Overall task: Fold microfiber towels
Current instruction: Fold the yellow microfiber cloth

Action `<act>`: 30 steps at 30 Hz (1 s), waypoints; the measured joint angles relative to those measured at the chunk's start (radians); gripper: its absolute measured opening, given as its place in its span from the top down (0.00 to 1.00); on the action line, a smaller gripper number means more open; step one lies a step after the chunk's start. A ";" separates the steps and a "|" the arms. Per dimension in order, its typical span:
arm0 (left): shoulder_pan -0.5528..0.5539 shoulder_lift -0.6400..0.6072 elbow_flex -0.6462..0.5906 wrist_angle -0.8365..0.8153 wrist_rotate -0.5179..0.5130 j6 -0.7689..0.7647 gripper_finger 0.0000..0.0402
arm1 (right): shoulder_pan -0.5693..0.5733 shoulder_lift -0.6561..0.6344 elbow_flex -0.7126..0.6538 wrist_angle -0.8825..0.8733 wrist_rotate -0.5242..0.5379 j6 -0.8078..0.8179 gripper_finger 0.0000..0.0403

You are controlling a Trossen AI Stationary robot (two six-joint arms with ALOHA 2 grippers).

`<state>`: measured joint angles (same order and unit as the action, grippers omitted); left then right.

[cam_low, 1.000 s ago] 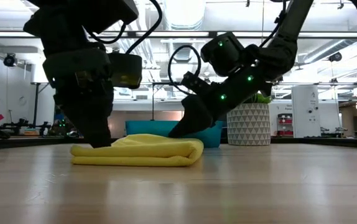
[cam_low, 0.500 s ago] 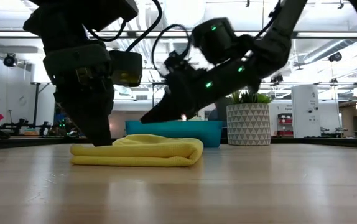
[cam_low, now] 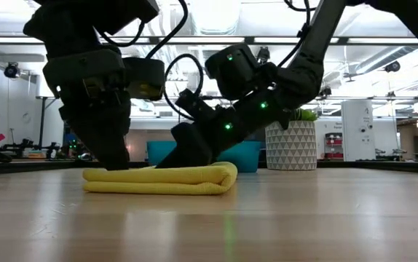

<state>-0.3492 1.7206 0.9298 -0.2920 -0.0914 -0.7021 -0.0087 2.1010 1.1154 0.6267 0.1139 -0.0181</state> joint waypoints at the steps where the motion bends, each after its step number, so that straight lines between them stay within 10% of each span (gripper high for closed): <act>1: 0.000 0.000 0.000 0.000 0.001 0.000 1.00 | -0.004 -0.006 -0.007 -0.003 0.000 -0.002 0.98; 30: -0.039 -0.029 0.030 0.001 0.010 0.001 1.00 | 0.029 -0.384 -0.381 -0.061 -0.099 0.045 0.98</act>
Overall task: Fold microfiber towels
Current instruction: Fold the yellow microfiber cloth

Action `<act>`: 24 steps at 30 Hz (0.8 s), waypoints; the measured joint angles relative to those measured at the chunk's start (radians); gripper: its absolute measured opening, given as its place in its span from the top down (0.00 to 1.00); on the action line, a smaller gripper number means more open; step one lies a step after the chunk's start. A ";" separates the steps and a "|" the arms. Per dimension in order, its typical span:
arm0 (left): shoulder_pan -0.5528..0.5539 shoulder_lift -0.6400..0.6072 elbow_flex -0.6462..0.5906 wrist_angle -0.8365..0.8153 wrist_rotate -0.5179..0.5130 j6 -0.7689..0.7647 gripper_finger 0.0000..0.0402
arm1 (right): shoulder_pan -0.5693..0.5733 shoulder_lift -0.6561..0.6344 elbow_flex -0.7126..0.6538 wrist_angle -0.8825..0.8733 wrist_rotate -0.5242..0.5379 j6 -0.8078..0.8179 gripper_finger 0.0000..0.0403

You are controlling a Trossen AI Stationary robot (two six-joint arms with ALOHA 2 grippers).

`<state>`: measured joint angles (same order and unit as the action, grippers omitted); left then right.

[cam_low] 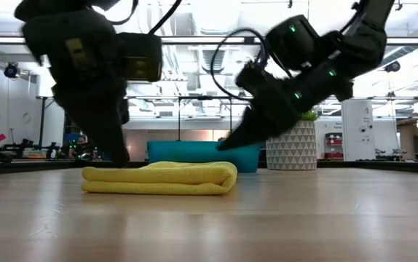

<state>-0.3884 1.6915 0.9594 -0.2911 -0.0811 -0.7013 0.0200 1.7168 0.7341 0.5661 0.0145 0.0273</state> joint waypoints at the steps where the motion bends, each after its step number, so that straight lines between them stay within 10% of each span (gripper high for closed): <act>1: -0.004 0.000 -0.001 -0.006 -0.001 -0.001 1.00 | 0.000 0.000 -0.014 -0.008 0.030 0.000 0.98; 24: -0.020 0.005 -0.062 -0.001 -0.036 -0.079 1.00 | -0.025 0.060 -0.036 0.043 0.152 -0.018 0.98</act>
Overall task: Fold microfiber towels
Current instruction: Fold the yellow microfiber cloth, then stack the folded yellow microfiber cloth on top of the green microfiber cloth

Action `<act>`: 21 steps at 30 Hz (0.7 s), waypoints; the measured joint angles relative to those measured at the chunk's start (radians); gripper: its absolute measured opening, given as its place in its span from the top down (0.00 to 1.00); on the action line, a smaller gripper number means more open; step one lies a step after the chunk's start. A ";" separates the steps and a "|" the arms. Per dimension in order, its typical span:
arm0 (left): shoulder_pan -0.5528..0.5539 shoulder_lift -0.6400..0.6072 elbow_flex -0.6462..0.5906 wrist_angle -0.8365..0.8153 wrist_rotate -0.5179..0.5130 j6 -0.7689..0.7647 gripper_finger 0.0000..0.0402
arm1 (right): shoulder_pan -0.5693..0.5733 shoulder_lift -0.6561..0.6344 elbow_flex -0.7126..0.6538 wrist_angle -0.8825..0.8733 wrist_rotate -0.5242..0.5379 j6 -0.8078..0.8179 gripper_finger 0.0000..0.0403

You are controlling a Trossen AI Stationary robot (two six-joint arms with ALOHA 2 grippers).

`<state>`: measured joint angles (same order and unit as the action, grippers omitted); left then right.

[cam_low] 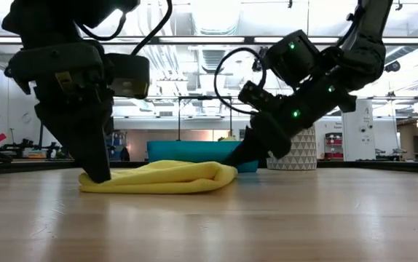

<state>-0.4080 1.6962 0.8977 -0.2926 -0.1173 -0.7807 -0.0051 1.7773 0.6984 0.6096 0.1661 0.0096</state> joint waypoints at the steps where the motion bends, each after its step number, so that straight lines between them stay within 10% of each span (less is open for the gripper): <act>1: 0.000 0.000 -0.001 0.000 0.000 0.000 1.00 | 0.000 -0.006 0.000 -0.003 0.000 -0.001 0.98; 21: -0.002 -0.079 0.025 0.023 -0.048 0.070 1.00 | 0.036 -0.308 0.000 -0.420 -0.119 -0.112 0.98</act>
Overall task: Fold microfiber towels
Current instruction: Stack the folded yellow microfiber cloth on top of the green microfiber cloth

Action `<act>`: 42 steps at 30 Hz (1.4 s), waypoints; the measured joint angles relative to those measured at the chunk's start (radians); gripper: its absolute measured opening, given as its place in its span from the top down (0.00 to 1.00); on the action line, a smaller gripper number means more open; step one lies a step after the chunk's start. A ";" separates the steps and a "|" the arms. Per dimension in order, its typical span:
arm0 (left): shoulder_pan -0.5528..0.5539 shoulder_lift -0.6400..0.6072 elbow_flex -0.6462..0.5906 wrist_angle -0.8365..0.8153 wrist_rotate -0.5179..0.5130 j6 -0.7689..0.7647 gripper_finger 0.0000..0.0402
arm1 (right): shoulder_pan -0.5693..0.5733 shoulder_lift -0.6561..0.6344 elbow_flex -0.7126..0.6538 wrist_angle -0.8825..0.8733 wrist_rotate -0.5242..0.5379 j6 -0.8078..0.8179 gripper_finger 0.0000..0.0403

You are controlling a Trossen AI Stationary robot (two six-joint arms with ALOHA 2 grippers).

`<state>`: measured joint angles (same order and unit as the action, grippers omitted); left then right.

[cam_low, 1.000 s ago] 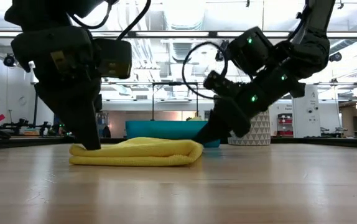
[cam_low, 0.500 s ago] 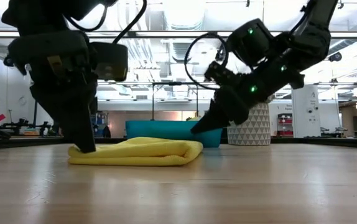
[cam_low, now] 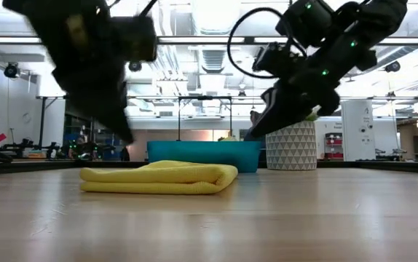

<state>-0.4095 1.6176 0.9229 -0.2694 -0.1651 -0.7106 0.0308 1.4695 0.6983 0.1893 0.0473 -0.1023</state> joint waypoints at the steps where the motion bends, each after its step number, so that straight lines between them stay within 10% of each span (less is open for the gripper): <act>1: 0.000 0.000 0.010 0.016 -0.005 0.014 0.99 | 0.003 -0.010 0.000 -0.016 0.000 -0.022 0.97; 16: 0.005 0.079 0.206 0.046 -0.120 0.015 0.85 | 0.026 0.002 0.049 -0.084 -0.002 -0.344 0.64; 23: -0.009 0.091 0.155 0.046 0.108 0.035 0.84 | 0.007 0.003 0.066 -0.084 0.006 -0.343 0.66; 36: -0.029 0.205 0.139 0.015 0.160 0.037 0.98 | -0.014 0.001 0.067 -0.084 0.007 -0.315 0.68; 42: -0.019 0.173 0.134 -0.308 0.062 0.040 0.99 | -0.014 0.001 0.067 -0.083 0.006 -0.288 0.68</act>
<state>-0.4283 1.7909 1.0565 -0.5775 -0.1027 -0.6710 0.0170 1.4703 0.7650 0.1058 0.0533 -0.3905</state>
